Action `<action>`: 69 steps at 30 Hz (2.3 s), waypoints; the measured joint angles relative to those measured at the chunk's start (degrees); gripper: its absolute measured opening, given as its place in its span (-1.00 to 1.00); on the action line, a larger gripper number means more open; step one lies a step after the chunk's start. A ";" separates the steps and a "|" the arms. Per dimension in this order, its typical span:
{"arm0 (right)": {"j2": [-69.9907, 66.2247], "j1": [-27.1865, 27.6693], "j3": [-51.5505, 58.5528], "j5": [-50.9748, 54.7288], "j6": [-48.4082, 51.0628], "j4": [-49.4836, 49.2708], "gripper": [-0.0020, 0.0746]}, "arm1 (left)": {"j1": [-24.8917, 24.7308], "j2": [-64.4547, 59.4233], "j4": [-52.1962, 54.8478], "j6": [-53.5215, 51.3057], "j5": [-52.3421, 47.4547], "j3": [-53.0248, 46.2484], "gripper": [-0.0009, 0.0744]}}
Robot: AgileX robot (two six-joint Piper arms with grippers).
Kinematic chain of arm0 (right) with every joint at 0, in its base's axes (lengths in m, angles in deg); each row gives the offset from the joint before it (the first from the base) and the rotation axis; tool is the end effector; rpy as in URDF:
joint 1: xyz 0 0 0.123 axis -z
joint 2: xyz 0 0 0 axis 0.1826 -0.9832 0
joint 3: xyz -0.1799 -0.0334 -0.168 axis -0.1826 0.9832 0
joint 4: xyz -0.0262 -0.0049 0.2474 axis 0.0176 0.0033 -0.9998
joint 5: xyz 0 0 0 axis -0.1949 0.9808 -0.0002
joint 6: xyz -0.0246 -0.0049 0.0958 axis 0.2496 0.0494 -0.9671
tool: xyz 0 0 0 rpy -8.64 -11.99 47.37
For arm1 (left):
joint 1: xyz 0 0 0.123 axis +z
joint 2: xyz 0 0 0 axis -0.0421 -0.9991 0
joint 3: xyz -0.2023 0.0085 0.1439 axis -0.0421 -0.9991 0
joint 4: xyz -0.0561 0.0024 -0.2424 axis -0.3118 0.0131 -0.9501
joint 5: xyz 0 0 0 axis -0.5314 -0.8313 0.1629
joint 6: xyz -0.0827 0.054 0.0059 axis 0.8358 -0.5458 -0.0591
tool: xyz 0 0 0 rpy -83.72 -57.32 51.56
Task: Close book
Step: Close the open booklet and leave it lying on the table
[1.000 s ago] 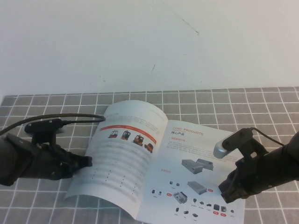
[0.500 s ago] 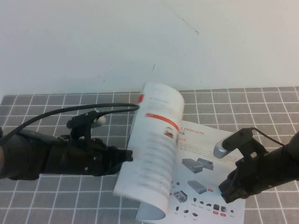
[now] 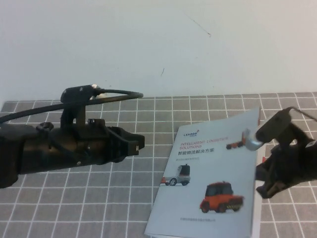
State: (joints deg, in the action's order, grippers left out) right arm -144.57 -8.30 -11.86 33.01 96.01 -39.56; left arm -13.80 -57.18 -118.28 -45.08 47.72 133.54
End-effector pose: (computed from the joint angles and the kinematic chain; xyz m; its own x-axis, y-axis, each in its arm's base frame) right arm 0.2815 0.1183 0.1369 -0.5716 -0.5837 -0.5766 -0.6928 0.7199 -0.0419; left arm 0.2788 -0.1327 0.2120 -0.7053 -0.0752 -0.7049 0.4443 0.7279 -0.5222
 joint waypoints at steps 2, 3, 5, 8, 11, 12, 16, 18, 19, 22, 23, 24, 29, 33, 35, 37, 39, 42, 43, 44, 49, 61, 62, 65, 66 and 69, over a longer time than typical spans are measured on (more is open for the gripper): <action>4.12 2.01 0.00 0.37 -1.66 2.51 -0.95 | 0.00 2.78 2.69 -0.08 1.20 0.00 -0.99; 6.41 3.18 0.03 0.61 -2.22 3.23 -0.95 | 0.00 4.09 3.98 -0.08 1.95 0.00 -0.99; 10.51 5.25 0.03 0.93 -2.55 3.98 -0.95 | 0.00 7.71 7.81 0.20 4.32 0.00 -0.99; 16.68 7.46 0.03 2.24 -2.74 4.46 -0.95 | 0.00 13.31 13.61 2.13 8.03 0.00 -0.99; 20.70 7.73 0.03 5.01 -2.74 4.55 -0.95 | 0.00 19.17 18.55 3.83 11.50 0.00 -0.99; 21.74 7.73 0.12 6.17 -2.74 4.73 -0.95 | 0.00 20.71 19.35 4.10 12.42 0.00 -0.99; 25.40 7.81 0.15 9.69 -3.02 9.65 -0.95 | 0.00 28.30 22.91 4.60 16.94 -1.38 -0.99; 27.65 7.97 0.25 11.12 -5.69 14.78 -0.95 | 0.00 32.28 24.60 4.60 18.90 -2.73 -0.99; 29.40 8.10 0.25 11.82 -8.46 18.80 -0.95 | 0.00 34.12 26.08 4.60 20.01 -3.50 -0.99; 34.06 8.10 0.50 14.95 -20.26 32.38 -0.95 | 0.30 39.22 30.49 4.96 20.73 -5.68 -0.99; 35.55 8.10 0.50 16.08 -23.79 36.79 -0.95 | 0.59 40.81 32.12 5.57 20.37 -6.43 -0.99; 37.48 8.10 0.62 17.42 -27.91 40.28 -0.95 | 1.13 41.95 33.49 6.27 19.85 -7.07 -0.99; 47.88 8.20 0.84 19.78 -35.87 44.88 -0.95 | 6.71 47.05 46.75 19.09 8.80 -9.26 -0.99; 55.46 8.20 2.98 19.94 -36.73 42.32 -0.95 | 9.85 49.30 59.51 34.24 -0.26 -9.39 -0.99; 58.37 8.20 5.25 19.94 -36.88 40.28 -0.95 | 10.42 50.24 63.10 39.67 -2.41 -9.39 -0.99; 61.57 8.20 8.53 19.17 -36.92 37.56 -0.95 | 10.42 51.44 64.49 42.01 -2.75 -10.23 -0.99; 65.03 8.20 11.97 17.39 -37.01 35.80 -0.95 | 10.42 53.17 64.89 42.93 -1.83 -11.62 -0.99; 70.16 8.20 16.88 15.29 -37.05 34.06 -0.95 | 10.44 57.12 64.89 43.44 1.35 -15.47 -0.99; 71.94 8.20 18.29 14.99 -37.05 33.81 -0.95 | 10.44 58.41 64.89 43.44 2.06 -16.64 -0.99; 73.27 8.20 19.45 14.88 -37.05 33.56 -0.95 | 10.44 60.08 64.98 43.23 2.73 -18.05 -0.99; 78.71 8.20 22.88 14.35 -37.05 32.64 -0.95 | 10.54 67.54 64.98 41.73 3.41 -23.71 -0.99; 79.49 8.20 23.50 16.10 -37.14 30.88 -0.95 | 10.31 71.50 65.35 41.55 3.94 -26.08 -0.99; 79.49 8.20 23.50 16.10 -37.14 30.87 -0.95 | 10.31 71.50 65.44 41.55 3.94 -26.08 -0.99; 79.49 8.20 23.50 16.10 -37.14 30.87 -0.95 | 10.31 71.50 65.44 41.55 3.84 -26.08 -0.99; 79.49 8.20 23.50 16.10 -37.14 30.87 -0.95 | 10.31 71.50 65.44 41.55 3.60 -26.08 -0.99; 79.49 8.20 23.50 16.10 -37.14 30.79 -0.95 | 10.31 71.50 65.44 41.55 3.36 -26.16 -0.99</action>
State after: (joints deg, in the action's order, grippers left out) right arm -65.08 -0.10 11.64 49.11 58.87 -8.77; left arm -3.49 14.32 -52.84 -3.53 51.08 107.38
